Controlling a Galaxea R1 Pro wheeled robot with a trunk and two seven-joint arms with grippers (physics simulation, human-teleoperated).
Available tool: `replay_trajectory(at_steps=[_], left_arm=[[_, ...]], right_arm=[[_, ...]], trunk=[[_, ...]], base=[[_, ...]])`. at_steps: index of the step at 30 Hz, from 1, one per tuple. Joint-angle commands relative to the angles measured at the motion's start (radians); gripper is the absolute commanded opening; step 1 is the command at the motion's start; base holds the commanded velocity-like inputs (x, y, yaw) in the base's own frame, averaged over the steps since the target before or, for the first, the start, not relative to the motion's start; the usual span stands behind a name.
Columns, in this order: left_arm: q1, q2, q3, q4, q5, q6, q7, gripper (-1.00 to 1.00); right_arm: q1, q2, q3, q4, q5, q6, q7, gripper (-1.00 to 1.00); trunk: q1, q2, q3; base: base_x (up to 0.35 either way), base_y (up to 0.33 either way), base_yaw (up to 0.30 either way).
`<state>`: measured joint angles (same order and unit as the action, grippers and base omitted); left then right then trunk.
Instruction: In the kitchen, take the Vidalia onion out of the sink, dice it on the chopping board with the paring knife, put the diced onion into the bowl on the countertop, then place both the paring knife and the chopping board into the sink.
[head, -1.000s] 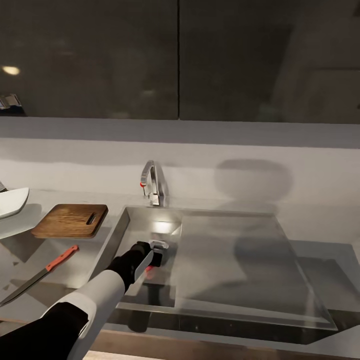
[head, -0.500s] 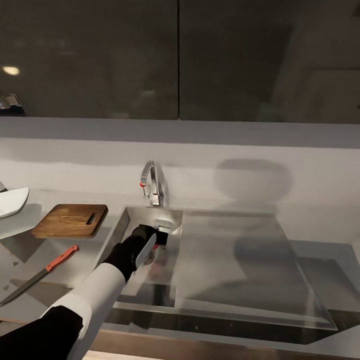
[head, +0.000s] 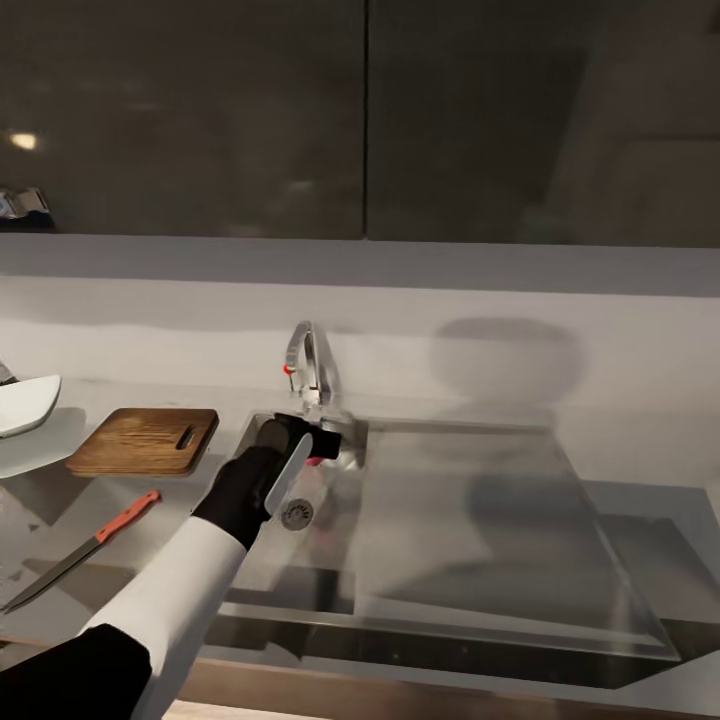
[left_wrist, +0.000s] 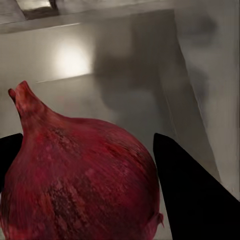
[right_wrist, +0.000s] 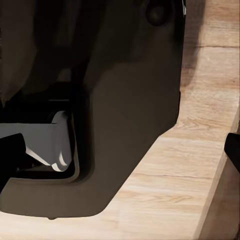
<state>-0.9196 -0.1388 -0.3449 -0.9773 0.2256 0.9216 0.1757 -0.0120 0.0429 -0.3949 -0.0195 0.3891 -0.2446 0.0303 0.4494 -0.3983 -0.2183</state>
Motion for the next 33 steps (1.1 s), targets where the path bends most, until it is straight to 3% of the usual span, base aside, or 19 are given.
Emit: replay_trajectory(at_steps=[1,5,14,33], left_arm=[[-0.001,0.003,-0.002,-0.029,0.009,0.021,0.008,-1.0],[-0.001,0.009,-0.002,-0.099,0.008,0.076,0.008,-1.0],[-0.001,0.02,0.024,-0.172,0.008,0.089,0.01,-1.0],[-0.001,0.021,0.027,-0.179,0.008,0.089,0.01,-1.0]], right_arm=[[0.0,0.0,-0.009,0.0,0.005,-0.002,0.003,1.0],[0.0,0.0,-0.009,0.0,0.005,-0.002,0.003,1.0],[0.0,0.0,-0.01,0.0,0.005,-0.002,0.003,1.0],[0.0,0.0,-0.011,-0.001,0.006,-0.004,0.003,1.0]], trunk=[[0.001,-0.002,-0.002],[0.001,-0.002,-0.002],[0.001,-0.002,-0.002],[0.001,-0.002,-0.002]], base=[[0.0,0.214,0.0],[0.0,0.262,0.0],[0.0,0.293,0.0],[0.0,0.3,0.002]])
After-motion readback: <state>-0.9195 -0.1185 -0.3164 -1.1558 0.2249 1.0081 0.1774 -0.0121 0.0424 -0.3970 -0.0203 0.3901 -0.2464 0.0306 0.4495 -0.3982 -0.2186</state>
